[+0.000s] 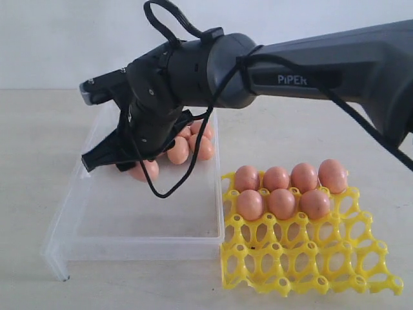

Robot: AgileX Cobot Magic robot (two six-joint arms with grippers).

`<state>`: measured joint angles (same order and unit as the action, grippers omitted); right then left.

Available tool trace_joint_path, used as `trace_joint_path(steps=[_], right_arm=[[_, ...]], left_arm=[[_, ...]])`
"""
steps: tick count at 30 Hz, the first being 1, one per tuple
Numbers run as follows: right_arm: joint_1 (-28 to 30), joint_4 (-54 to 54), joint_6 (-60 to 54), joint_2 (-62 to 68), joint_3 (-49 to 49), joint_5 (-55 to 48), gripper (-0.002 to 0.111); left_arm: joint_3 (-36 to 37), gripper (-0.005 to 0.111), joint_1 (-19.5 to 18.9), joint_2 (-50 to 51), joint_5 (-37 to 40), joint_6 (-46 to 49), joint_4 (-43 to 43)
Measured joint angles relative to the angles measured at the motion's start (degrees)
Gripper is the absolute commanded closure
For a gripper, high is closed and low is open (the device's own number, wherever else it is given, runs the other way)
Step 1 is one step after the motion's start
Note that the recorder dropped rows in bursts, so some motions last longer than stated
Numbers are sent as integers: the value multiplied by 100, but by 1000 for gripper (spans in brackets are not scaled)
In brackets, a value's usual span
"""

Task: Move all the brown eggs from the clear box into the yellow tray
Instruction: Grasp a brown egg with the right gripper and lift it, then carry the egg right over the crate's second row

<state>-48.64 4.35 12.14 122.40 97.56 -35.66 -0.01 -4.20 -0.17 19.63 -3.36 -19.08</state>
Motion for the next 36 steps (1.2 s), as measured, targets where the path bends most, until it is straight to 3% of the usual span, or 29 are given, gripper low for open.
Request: trace_joint_path(steps=[6, 16, 20, 25, 28, 31, 35, 36], right_arm=[[0, -33, 635, -714, -814, 1709, 108], [72, -302, 646, -2379, -3949, 5047, 108], [635, -1159, 632, -2870, -5001, 6008, 108], [2064, -1511, 823, -3398, -5832, 6570, 108], [3165, -221, 1704, -3723, -5893, 6386, 108], [4379, 2482, 3623, -3989, -5893, 6592, 108], [5907, 5777, 5896, -4036, -5904, 8421, 108], [6491, 6489, 6386, -3996, -5956, 9319, 108]], left_arm=[[0, 111, 0, 0, 0, 0, 0], [0, 111, 0, 0, 0, -98, 63], [0, 111, 0, 0, -158, -620, 102], [0, 111, 0, 0, -409, -1356, 112], [0, 111, 0, 0, -379, -1501, 250], [0, 111, 0, 0, -316, -1549, 431], [0, 111, 0, 0, -307, -1575, 648], [0, 111, 0, 0, -304, -1596, 734]])
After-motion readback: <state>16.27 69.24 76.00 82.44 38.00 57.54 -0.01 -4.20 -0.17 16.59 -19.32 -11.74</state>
